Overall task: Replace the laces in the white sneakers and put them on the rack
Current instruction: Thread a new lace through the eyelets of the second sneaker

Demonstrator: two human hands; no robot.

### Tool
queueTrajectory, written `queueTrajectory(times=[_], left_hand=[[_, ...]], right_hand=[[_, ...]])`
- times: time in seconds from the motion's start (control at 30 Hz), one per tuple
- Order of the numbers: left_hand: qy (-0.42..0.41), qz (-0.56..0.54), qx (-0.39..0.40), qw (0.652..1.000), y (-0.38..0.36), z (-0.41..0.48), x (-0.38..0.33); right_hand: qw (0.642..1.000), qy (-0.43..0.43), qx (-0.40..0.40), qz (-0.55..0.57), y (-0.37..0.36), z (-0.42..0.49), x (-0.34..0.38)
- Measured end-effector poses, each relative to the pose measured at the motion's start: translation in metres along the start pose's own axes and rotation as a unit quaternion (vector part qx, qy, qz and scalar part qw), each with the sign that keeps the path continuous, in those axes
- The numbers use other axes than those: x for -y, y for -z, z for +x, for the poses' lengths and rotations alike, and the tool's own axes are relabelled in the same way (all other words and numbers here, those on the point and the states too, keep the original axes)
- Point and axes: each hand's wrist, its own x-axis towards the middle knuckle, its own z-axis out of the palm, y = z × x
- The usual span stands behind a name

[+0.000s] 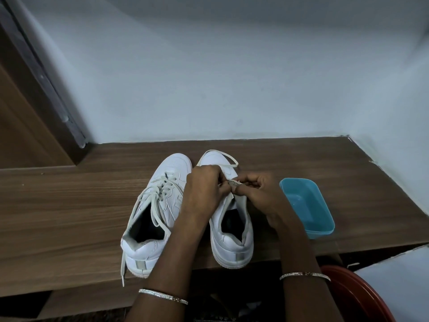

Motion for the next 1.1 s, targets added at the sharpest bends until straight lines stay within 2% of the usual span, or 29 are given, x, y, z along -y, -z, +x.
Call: queueTrajectory(times=[0.13,0.27,0.5,0.6,0.67,0.73,0.8,0.87,0.93,1.0,1.1], left_hand=[[0.003,-0.006,0.004,1.000,-0.002,0.002,0.002],[0.017,-0.051,0.014,0.998,-0.001,0.001,0.011],[0.050,-0.093,0.015,0.994,-0.002,0.001,0.019],[0.008,-0.104,0.006,0.995,0.000,0.001,0.021],[-0.015,-0.056,-0.003,0.998,0.004,0.002,0.021],[-0.009,-0.028,0.004,1.000,0.010,0.003,0.022],[0.003,-0.034,0.027,0.999,0.016,0.003,0.025],[0.006,-0.042,0.056,0.998,0.021,0.002,0.030],[0.004,-0.043,0.079,0.996,0.023,0.002,0.034],[0.006,-0.038,0.091,0.995,0.024,0.002,0.036],[0.015,-0.037,0.098,0.994,0.023,0.002,0.037]], right_hand=[[1.000,-0.008,0.008,0.008,0.001,0.000,-0.001],[0.993,-0.059,0.010,0.098,0.001,-0.001,0.006],[0.999,-0.027,-0.031,0.029,-0.010,0.004,-0.002],[0.998,-0.005,-0.055,-0.016,-0.012,0.008,-0.003],[0.996,-0.005,-0.082,-0.023,-0.012,0.009,-0.005],[0.994,-0.017,-0.101,0.025,-0.011,0.009,-0.005],[0.984,-0.018,-0.107,0.138,-0.008,0.009,0.000],[0.951,-0.017,-0.082,0.298,-0.004,0.007,0.008],[0.919,-0.011,-0.065,0.390,0.001,0.006,0.014],[0.913,-0.011,-0.102,0.394,0.004,0.006,0.017],[0.933,0.017,-0.172,0.314,0.012,0.006,0.017]])
